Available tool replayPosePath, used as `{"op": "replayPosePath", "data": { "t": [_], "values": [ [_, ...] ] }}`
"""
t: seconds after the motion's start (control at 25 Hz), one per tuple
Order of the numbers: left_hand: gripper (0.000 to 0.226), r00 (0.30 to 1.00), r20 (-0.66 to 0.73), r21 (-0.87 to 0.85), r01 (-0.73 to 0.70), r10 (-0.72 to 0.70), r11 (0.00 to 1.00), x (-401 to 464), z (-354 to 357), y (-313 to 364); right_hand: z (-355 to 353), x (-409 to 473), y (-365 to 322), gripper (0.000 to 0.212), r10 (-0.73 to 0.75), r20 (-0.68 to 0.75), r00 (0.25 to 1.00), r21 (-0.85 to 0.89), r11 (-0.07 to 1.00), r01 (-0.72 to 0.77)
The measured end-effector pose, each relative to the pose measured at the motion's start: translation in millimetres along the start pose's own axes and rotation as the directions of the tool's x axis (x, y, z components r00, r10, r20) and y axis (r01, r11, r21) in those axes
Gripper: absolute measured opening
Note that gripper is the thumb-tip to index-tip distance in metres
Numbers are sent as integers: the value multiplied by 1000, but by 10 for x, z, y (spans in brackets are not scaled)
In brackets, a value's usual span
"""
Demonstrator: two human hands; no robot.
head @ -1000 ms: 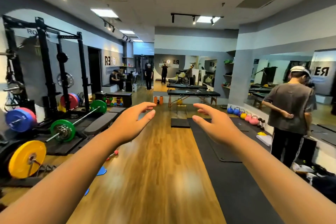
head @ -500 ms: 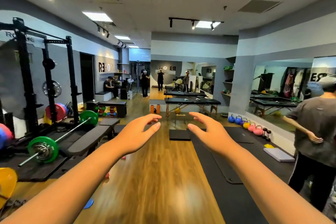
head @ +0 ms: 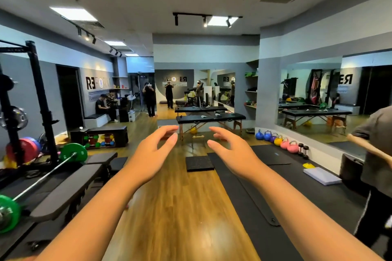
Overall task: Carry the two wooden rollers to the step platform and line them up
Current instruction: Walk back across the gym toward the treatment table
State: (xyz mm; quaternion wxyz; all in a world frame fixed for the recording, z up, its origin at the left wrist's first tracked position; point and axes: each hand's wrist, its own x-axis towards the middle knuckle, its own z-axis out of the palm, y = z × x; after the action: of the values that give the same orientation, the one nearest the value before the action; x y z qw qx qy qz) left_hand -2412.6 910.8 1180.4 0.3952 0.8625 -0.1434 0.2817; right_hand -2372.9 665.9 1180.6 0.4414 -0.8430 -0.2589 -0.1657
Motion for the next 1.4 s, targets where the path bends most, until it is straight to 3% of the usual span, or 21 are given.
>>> {"op": "replayPosePath", "data": {
  "t": [0.12, 0.4, 0.8, 1.04, 1.4],
  "values": [
    [36, 1000, -14, 26, -16, 16, 1000, 701, 275, -400, 125, 845, 468, 51, -12, 5, 1000, 26, 1000, 11],
    [41, 998, 57, 287, -12, -5, 958, 2180, 591, -1496, 395, 2667, 1384, 52, -44, 73, 996, -23, 999, 46],
    [41, 998, 24, 179, 57, -62, 982, 4088, 1097, -3323, 1295, 4805, 2533, 51, -56, 58, 997, 47, 997, 54],
    [40, 998, 55, 151, 8, -17, 988, 5759, 1382, -4479, 1599, 6395, 3265, 53, 13, 0, 1000, -50, 999, -13],
    [41, 995, 98, 178, -33, 16, 984, 7542, 2119, -5941, 2092, 8247, 4703, 54, 19, 21, 1000, -129, 992, -16]
  ]
}}
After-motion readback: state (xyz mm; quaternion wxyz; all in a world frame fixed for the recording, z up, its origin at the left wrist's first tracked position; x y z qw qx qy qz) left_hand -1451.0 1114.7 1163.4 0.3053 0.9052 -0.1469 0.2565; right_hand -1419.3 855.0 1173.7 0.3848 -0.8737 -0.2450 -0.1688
